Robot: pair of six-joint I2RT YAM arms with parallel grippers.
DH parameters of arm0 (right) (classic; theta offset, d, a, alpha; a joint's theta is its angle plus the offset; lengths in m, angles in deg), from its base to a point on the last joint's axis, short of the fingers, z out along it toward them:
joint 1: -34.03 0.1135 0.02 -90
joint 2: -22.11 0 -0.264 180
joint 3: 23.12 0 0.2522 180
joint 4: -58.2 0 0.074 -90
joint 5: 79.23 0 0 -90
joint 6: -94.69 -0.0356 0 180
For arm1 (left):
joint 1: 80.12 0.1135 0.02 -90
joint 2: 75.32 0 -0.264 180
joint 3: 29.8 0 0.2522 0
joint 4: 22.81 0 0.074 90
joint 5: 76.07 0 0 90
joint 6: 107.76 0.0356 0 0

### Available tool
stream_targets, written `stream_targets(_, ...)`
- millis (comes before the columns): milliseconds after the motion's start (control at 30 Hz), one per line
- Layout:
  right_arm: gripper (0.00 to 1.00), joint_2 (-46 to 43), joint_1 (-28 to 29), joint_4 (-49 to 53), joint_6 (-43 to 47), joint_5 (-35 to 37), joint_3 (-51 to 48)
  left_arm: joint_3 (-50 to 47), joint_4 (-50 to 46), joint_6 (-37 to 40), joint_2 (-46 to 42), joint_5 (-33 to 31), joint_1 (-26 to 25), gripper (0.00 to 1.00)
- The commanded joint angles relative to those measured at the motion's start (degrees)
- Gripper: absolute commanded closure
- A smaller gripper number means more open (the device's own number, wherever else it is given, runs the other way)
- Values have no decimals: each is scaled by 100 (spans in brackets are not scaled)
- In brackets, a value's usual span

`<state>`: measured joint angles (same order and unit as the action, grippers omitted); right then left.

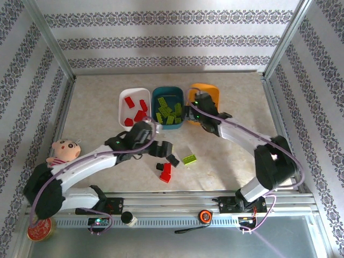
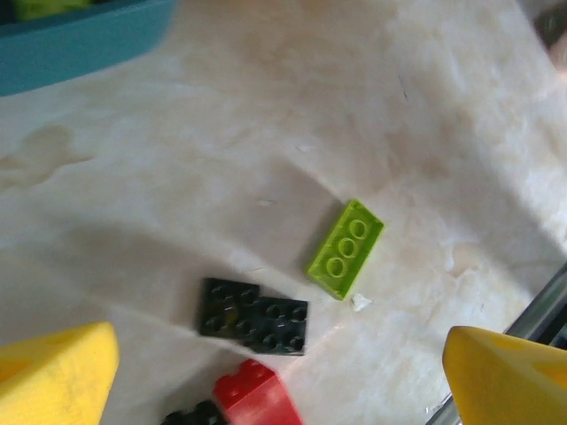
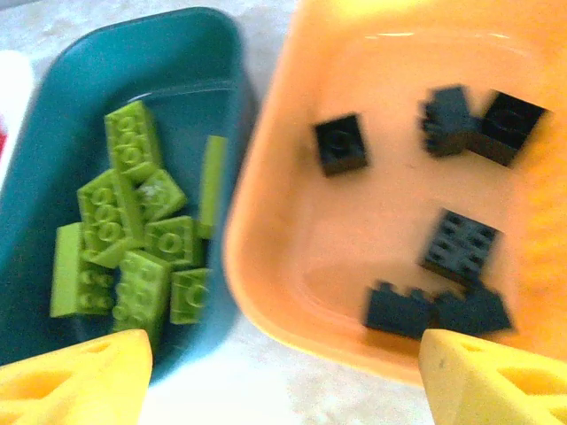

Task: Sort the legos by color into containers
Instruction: Place the lego in the container, then pick up the lego from the middle-left of the table.

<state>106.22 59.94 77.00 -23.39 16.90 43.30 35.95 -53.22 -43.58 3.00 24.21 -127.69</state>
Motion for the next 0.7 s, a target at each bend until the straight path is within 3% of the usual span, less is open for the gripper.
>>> stream_targets(0,21,-649,-264,-152,-271,161,-618,644,-691,798,793,-489,-531,9)
stream_targets(300,20,-2064,-1029,-53,-296,-120,-1578,2072,-1462,1563,2762,-1486,-1414,18)
stream_targets(667,20,-2424,-1092,-109,-345,-315,-1711,2559,-1232,1851,3628,-1775,-1553,27)
